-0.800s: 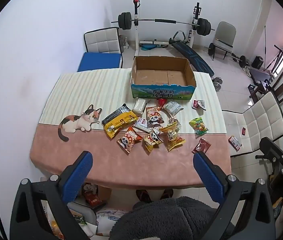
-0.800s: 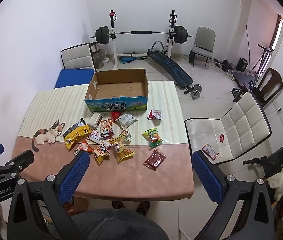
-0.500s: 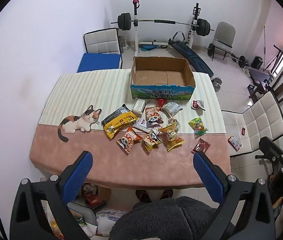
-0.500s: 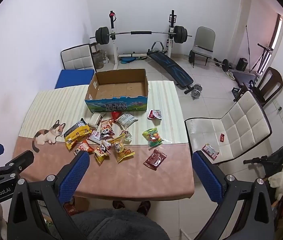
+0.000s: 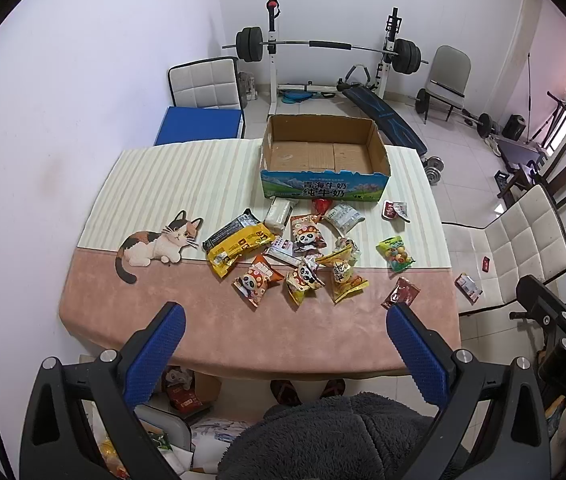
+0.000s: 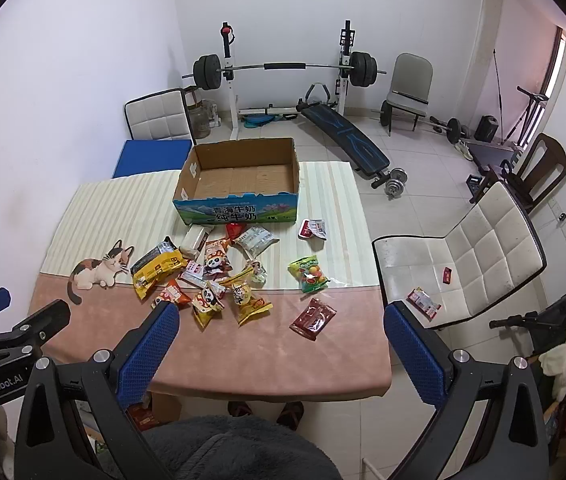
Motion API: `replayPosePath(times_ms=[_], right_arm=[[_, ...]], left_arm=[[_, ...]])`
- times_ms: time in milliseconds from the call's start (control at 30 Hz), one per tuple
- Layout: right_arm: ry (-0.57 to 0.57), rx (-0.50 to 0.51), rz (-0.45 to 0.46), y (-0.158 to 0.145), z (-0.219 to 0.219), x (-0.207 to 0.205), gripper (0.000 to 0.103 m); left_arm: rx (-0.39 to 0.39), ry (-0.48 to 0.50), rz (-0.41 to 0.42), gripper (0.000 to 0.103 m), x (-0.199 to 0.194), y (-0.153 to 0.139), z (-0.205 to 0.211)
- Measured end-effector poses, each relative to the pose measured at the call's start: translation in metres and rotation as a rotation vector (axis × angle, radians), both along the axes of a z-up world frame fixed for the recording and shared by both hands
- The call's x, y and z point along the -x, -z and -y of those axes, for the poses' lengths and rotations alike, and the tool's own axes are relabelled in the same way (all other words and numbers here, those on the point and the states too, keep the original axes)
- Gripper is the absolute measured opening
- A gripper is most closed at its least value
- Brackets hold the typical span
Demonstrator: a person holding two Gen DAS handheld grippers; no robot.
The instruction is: Organize snacks
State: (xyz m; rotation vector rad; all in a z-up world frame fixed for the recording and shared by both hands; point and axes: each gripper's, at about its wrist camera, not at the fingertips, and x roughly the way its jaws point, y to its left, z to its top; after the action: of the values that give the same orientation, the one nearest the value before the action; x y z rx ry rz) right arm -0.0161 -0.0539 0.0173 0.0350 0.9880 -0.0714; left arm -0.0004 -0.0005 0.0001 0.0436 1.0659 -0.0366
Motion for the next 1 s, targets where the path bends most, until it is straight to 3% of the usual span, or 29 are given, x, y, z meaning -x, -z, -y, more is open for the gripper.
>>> replayPosePath(times_ms=[833,1000], right_arm=[[-0.004,-0.006,-0.006,-0.001,-0.005,0.0,0.103],[-0.002,-0.006,-0.007,-0.002,-0.007,0.0,0.103]], left_arm=[[0.008,0.001,-0.011,0.103,-0.014,-0.009,0.011],[0.012,0.002,-0.003,0.103,-0.001,-0.008,0.008]])
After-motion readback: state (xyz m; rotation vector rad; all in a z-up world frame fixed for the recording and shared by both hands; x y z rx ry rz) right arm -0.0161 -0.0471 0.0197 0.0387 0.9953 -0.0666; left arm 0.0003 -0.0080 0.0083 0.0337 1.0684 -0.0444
